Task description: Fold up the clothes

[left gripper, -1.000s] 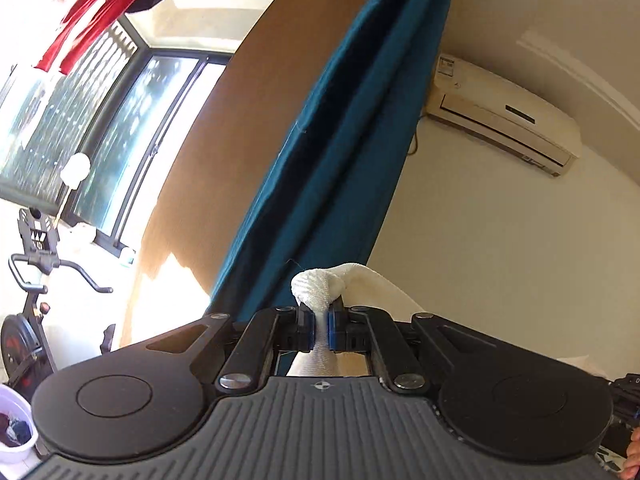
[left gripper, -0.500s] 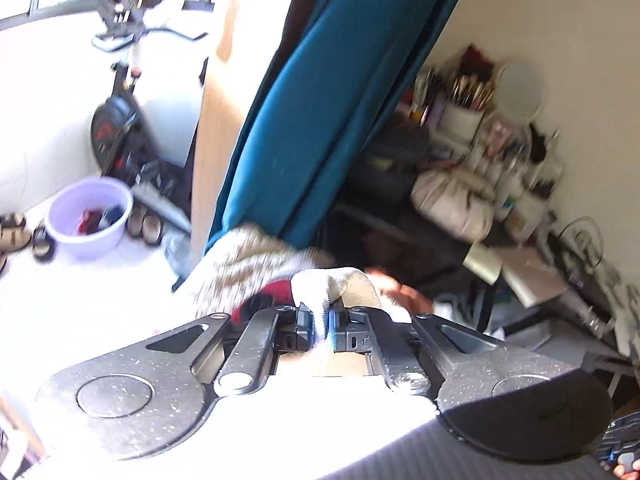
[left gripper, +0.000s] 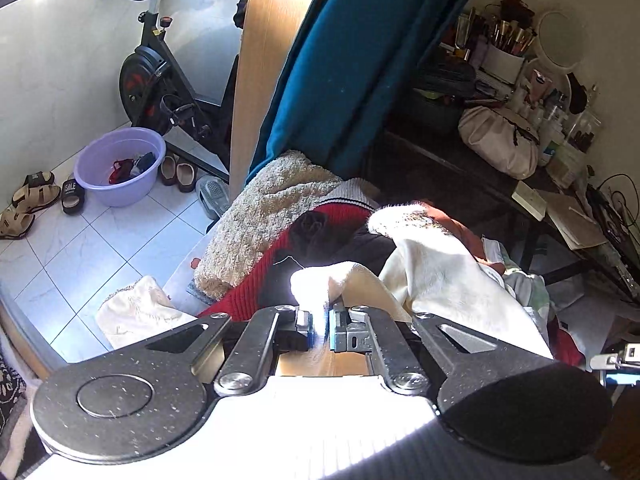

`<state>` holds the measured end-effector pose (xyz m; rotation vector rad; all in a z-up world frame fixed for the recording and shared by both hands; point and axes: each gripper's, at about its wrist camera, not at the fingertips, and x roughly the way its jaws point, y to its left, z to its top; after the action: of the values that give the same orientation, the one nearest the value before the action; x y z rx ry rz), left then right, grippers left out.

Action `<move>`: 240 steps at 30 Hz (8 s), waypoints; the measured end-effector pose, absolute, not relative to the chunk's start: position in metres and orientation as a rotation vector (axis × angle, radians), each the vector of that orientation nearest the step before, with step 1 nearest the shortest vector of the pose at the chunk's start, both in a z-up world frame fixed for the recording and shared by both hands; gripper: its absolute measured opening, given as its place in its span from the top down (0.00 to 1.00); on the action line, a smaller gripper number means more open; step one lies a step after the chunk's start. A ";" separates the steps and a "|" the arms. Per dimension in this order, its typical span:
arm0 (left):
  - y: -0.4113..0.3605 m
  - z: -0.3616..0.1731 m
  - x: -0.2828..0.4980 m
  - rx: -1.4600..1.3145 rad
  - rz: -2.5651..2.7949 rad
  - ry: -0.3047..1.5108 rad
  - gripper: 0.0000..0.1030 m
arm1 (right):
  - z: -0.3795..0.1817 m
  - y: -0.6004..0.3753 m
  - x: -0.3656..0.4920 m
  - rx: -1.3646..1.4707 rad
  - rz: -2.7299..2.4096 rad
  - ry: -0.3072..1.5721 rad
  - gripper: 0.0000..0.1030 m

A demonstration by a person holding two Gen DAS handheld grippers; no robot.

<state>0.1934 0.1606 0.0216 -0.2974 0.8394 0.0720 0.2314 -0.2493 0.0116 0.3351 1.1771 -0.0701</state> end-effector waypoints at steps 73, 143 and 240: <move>0.187 -0.051 0.142 -0.431 0.382 1.084 0.93 | -0.078 -0.125 0.226 -0.225 0.735 1.193 0.56; 0.034 0.308 0.207 -0.445 -0.903 -0.204 0.94 | 0.395 -0.236 -0.010 -0.058 -0.105 -0.227 0.93; -0.979 0.242 0.455 -0.453 -0.848 0.046 0.94 | 0.300 -1.382 0.182 0.092 -0.231 -0.221 0.93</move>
<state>0.4551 -0.9791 0.2417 -0.4527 0.0460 -0.8476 0.1823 -1.3822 0.2995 0.0917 -0.2207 -0.2308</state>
